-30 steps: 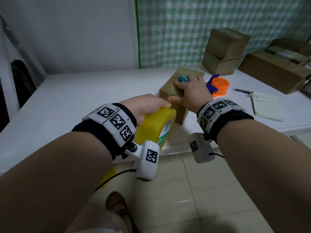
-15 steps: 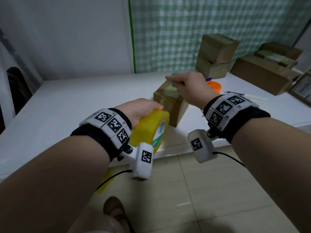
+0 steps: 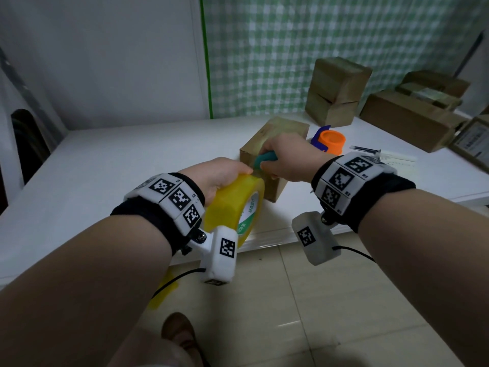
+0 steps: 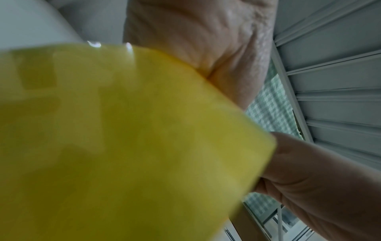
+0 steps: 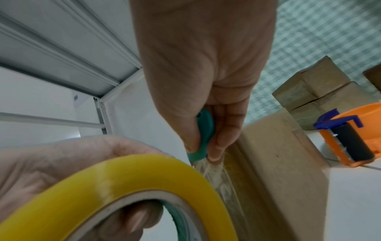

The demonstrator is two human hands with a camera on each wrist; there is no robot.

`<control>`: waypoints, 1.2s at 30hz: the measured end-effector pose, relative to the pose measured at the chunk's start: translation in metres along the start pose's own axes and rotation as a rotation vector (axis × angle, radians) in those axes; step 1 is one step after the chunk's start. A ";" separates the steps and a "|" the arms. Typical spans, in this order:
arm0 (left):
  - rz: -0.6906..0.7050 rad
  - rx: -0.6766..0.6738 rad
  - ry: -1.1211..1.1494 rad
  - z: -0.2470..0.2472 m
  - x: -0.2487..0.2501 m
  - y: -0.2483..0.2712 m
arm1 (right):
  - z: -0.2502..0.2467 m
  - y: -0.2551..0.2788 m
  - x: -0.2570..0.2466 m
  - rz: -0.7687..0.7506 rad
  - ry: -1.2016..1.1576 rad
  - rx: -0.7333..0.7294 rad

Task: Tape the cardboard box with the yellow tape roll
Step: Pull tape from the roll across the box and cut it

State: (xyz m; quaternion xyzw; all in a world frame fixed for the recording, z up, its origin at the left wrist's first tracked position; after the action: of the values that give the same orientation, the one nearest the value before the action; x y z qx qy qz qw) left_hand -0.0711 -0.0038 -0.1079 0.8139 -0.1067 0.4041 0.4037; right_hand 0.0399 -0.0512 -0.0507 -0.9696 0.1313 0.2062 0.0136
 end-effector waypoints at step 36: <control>0.010 -0.037 -0.010 0.000 -0.002 -0.010 | 0.019 -0.012 -0.002 -0.052 0.210 0.021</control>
State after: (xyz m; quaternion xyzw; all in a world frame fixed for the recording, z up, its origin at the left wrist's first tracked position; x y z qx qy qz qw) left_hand -0.0674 0.0025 -0.1149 0.8077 -0.1203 0.3998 0.4163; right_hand 0.0337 -0.0373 -0.0674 -0.9887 0.1091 0.1016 0.0151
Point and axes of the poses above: each hand's wrist, its own y-axis away from the middle knuckle, its own z-axis out of the palm, x = y × z, the point moved 7 cm from there along -y, towards the middle knuckle, and after that the axes turned 4 degrees about -y, right-handed, at the moved point
